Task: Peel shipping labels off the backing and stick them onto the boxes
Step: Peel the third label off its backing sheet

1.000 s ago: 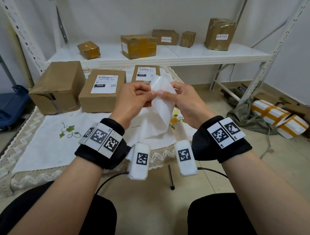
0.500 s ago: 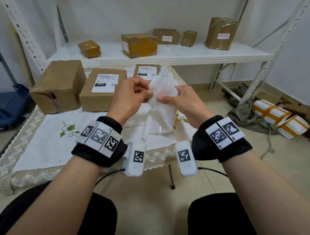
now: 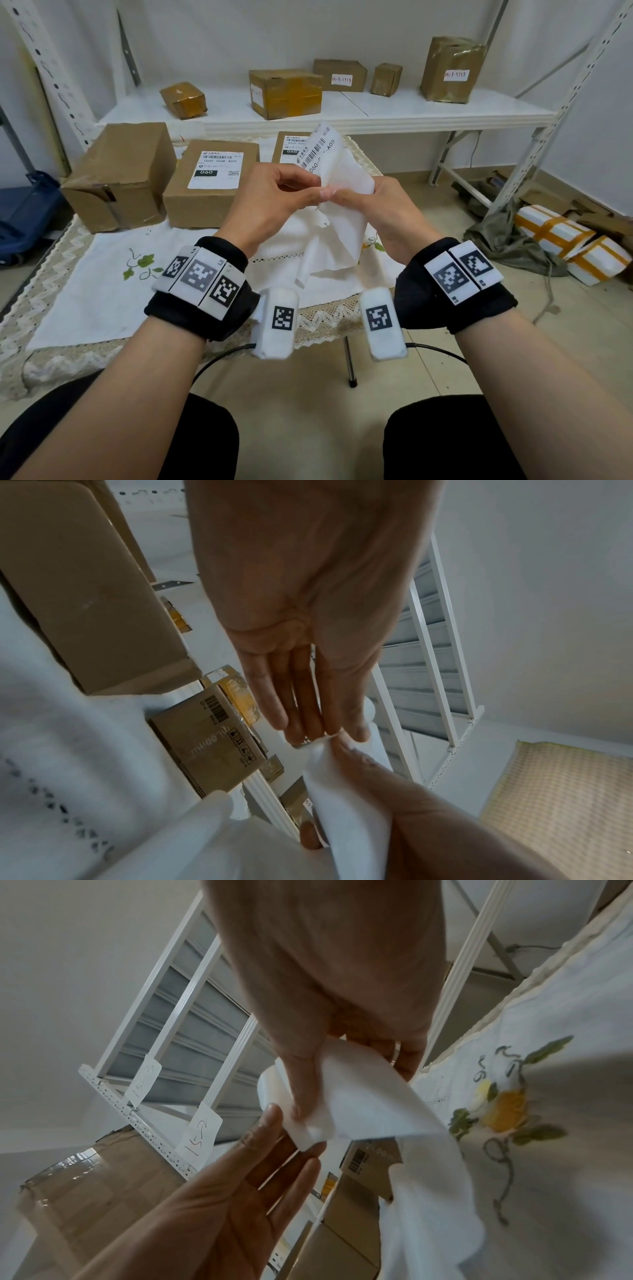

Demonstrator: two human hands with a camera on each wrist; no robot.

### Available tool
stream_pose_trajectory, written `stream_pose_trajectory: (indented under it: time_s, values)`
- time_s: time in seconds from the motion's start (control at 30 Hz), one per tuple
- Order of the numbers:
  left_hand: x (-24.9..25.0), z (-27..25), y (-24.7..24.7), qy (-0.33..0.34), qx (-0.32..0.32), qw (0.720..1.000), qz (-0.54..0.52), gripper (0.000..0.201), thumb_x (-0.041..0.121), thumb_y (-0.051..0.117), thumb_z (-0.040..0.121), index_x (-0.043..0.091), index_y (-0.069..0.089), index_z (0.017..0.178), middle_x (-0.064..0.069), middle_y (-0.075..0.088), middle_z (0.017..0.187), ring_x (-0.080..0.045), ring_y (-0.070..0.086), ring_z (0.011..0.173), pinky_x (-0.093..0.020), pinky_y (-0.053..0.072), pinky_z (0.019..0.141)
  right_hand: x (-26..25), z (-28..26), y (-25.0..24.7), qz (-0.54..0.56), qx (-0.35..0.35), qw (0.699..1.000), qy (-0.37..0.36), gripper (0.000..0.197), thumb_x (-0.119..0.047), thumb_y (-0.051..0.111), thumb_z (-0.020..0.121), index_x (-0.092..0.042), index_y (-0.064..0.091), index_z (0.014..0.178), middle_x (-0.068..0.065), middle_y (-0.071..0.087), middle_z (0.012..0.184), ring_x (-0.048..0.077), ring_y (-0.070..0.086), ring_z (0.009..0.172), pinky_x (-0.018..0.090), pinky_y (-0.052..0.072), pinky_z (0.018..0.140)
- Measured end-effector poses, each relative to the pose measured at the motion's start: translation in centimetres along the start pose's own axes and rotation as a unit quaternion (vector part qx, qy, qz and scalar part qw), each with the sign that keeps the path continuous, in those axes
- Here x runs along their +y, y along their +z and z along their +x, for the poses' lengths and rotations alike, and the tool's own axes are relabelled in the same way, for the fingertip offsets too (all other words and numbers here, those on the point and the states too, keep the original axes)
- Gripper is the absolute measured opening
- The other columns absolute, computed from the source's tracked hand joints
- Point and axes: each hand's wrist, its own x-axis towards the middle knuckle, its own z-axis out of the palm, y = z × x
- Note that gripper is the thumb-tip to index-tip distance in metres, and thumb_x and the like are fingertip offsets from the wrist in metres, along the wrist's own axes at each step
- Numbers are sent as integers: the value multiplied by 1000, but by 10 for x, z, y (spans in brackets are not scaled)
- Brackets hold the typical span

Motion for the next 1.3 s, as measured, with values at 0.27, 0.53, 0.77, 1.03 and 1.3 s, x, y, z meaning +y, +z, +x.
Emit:
stream_pose_trajectory:
  time_s: [0.27,0.53,0.77,1.03,1.3]
  values:
    - [-5,1,0,4,3,999,31,17,15,81,85,4,79,98,-14,77,90,-13,70,80,-37,59,84,-3,0,3,9,3,1000,-5,29,-17,76,92,3,72,113,13,77,104,18,74,85,26,58,72]
    - [-6,2,0,-4,17,999,28,11,10,78,88,0,77,93,-10,76,82,-9,71,72,-27,60,78,1,3,3,-23,-13,1000,-17,30,-9,74,92,1,69,120,15,76,112,23,73,96,33,59,84]
    - [-7,1,1,-11,24,999,32,6,7,77,88,8,74,83,-11,75,80,-14,72,75,-30,61,81,-2,1,2,-25,-26,999,2,32,-6,78,87,-2,73,117,17,77,111,29,75,100,45,59,92]
    - [-4,0,4,0,43,998,52,10,9,79,86,2,73,85,-14,75,84,-14,69,77,-42,58,88,-5,0,0,-41,2,999,8,30,-7,82,82,1,75,110,22,76,110,29,75,92,42,59,85]
    - [-2,1,2,-5,37,997,67,11,9,78,85,14,72,77,-10,77,87,-23,73,84,-48,58,93,-5,1,0,-76,8,997,25,29,-8,81,83,0,73,110,19,77,104,31,75,89,46,61,82]
